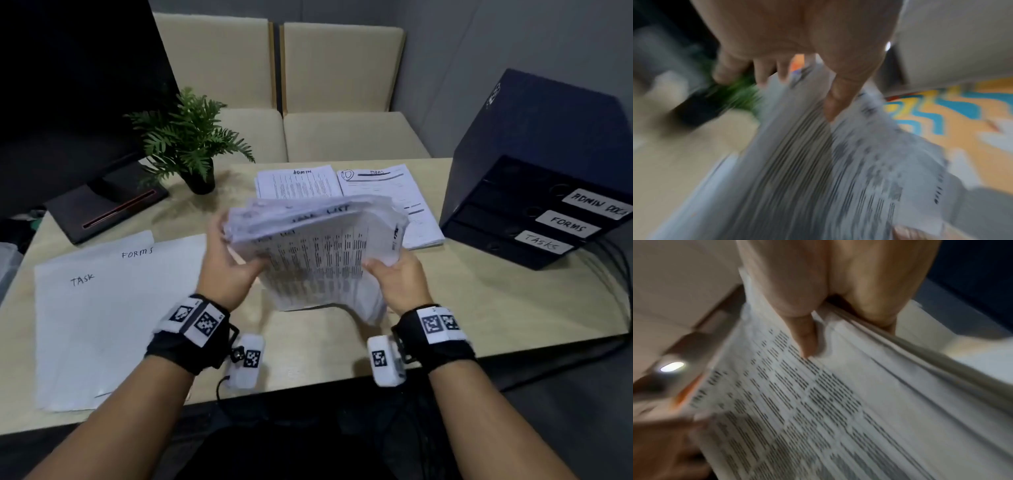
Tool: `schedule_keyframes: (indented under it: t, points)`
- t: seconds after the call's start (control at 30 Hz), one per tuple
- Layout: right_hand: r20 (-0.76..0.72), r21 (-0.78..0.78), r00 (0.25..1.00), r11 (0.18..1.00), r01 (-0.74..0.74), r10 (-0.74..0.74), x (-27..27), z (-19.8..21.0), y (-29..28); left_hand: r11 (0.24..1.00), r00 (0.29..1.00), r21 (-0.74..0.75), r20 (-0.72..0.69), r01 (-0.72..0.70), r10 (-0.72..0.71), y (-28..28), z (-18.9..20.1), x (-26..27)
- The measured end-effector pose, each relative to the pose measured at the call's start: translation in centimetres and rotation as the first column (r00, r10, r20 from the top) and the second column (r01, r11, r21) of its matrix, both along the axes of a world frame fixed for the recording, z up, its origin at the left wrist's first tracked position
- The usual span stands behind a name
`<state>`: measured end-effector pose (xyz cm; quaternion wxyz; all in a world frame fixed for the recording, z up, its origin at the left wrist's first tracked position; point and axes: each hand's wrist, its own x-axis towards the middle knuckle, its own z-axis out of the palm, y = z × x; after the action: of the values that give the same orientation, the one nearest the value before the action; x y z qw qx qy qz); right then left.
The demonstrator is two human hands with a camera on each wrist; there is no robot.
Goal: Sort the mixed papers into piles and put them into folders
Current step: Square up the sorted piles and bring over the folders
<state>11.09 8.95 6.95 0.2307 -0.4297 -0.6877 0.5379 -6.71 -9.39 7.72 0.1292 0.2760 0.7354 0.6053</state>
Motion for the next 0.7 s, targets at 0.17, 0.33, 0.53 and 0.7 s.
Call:
schedule_keyframes:
  t: [0.17, 0.33, 0.53, 0.7]
  points:
    - [0.347, 0.403, 0.893, 0.814, -0.419, 0.288, -1.1, 6.0, 0.0, 0.847, 0.783, -0.532, -0.529, -0.005, -0.328, 1.3, 6.9, -0.2]
    - [0.441, 0.414, 0.792, 0.687, -0.597, 0.422, -1.8, 8.5, -0.2, 0.923, 0.942, -0.298, -0.152, 0.245, -0.299, 1.3, 6.3, -2.0]
    - [0.459, 0.382, 0.789, 0.711, -0.59, 0.409, -2.0, 7.8, 0.6, 0.908, 0.921, -0.233, -0.094, 0.349, -0.378, 0.4, 4.7, -0.6]
    - [0.041, 0.316, 0.999, 0.948, -0.028, 0.016, 1.0, 4.7, 3.6, 0.988, 0.972, -0.051, 0.192, 0.146, -0.133, -1.3, 3.4, -1.5]
